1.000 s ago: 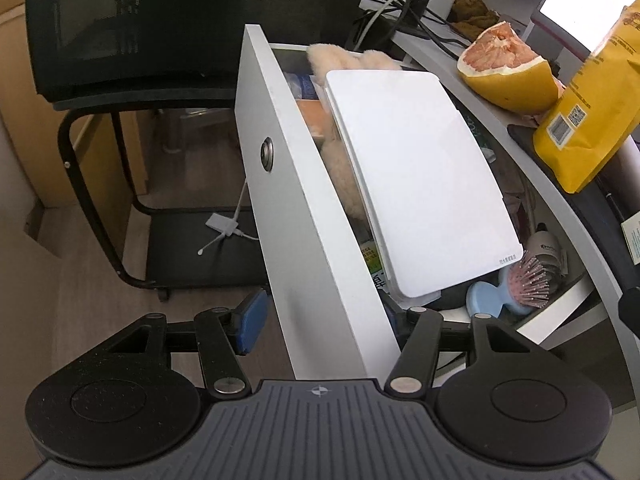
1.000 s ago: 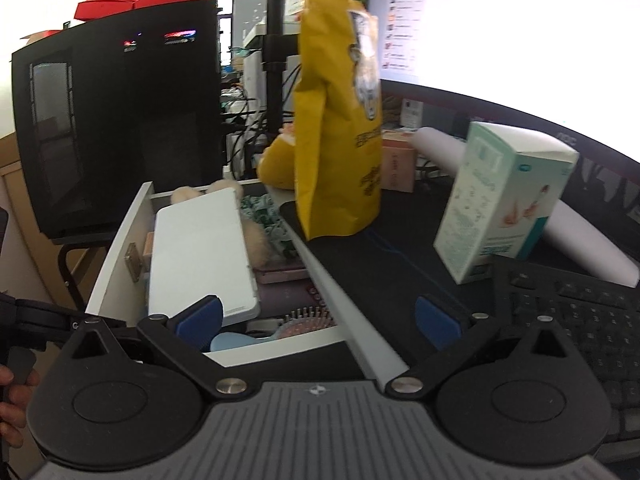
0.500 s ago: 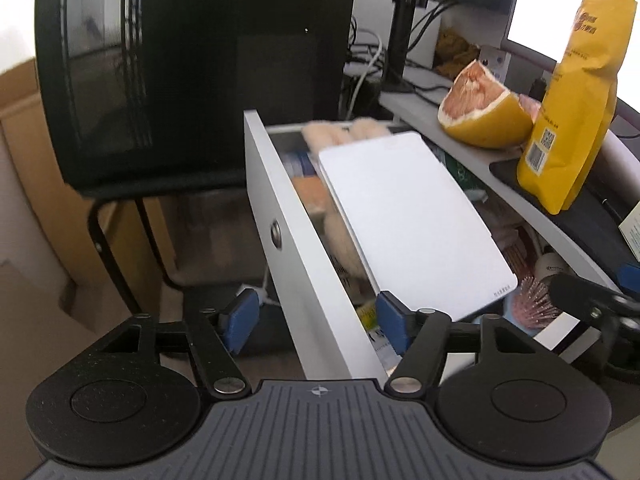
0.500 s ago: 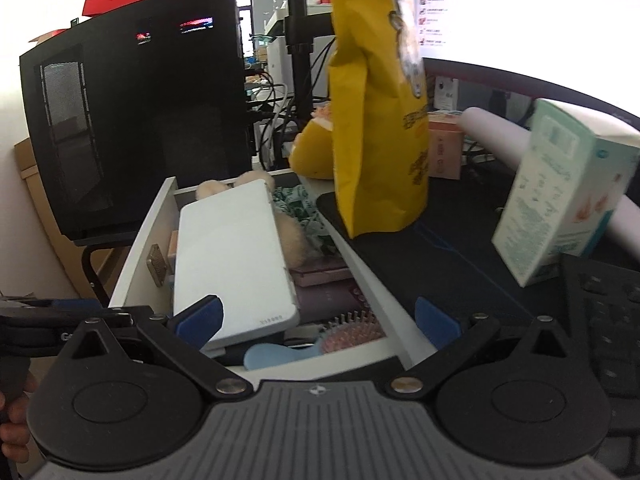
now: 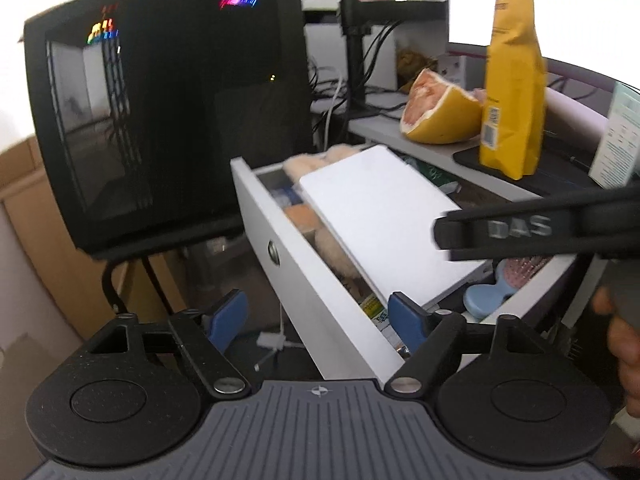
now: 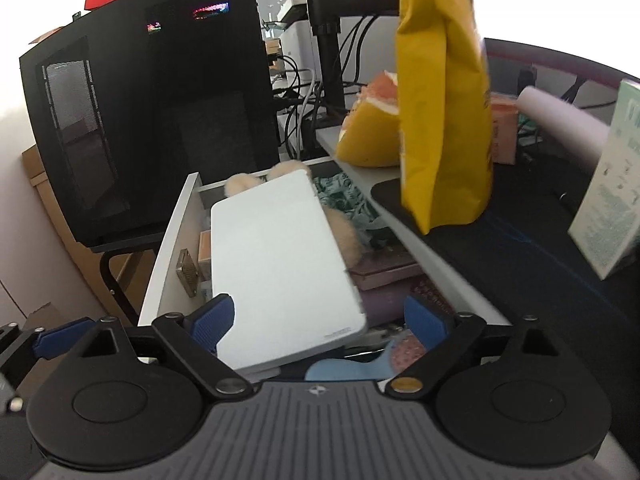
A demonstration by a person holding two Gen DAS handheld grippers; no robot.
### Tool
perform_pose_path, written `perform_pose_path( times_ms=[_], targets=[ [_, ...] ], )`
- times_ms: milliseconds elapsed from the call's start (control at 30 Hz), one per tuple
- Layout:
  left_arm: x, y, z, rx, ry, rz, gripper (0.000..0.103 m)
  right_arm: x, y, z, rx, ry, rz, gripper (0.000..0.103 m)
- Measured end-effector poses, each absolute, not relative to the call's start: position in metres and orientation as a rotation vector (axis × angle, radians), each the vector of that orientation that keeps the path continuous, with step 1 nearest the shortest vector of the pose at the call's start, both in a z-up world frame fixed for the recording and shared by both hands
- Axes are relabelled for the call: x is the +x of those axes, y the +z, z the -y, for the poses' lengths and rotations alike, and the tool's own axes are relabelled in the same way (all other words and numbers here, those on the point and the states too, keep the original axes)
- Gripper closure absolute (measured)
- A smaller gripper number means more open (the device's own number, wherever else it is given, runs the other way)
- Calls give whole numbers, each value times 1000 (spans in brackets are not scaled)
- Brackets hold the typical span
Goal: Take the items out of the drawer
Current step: 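Close the right tool on the white case edge while the left tool hovers nearby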
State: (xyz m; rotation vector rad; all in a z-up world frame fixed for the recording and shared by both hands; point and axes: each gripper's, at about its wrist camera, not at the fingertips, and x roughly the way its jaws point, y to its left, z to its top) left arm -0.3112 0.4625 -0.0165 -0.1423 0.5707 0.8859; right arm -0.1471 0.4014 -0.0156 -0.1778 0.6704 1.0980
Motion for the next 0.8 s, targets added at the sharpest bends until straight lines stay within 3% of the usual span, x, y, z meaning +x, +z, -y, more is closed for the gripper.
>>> perform_pose_path(
  times_ms=[133,267,800],
  targets=[
    [-317,-16,-457,-128,864,-532,19,-145,-22,-407,-152,1083,-724,27],
    [-321,-15,-459,-143,864,-518,18,-137,-30,-406,-108,1062,-776,33],
    [-325,-13,-460,-170,838,-507,18,-116,-38,-441,-147,1122,-874,37]
  ],
)
